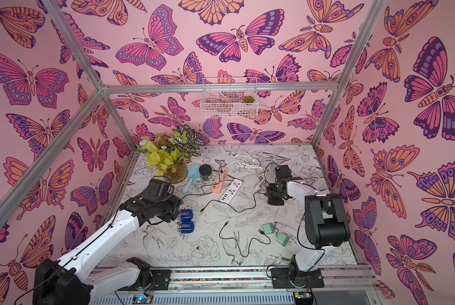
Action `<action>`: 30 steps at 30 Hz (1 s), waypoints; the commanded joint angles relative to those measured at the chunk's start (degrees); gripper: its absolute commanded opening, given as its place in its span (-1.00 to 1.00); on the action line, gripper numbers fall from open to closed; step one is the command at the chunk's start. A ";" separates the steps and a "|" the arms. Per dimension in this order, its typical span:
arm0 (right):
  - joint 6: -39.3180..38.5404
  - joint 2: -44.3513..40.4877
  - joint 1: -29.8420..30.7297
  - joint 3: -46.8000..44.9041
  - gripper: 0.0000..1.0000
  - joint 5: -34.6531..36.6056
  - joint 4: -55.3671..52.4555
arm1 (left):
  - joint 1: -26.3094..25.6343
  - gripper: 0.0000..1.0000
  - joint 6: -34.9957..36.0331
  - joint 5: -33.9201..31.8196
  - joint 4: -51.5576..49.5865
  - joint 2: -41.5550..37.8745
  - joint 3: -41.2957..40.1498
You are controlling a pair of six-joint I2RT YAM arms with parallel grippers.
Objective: Charge the electric shaver
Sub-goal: Pick up the charging cable from the center of the board.
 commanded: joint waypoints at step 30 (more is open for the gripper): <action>10.17 15.15 -1.59 15.54 -0.20 -1.50 -13.63 | -4.05 -0.32 7.57 -5.45 -2.16 0.53 3.75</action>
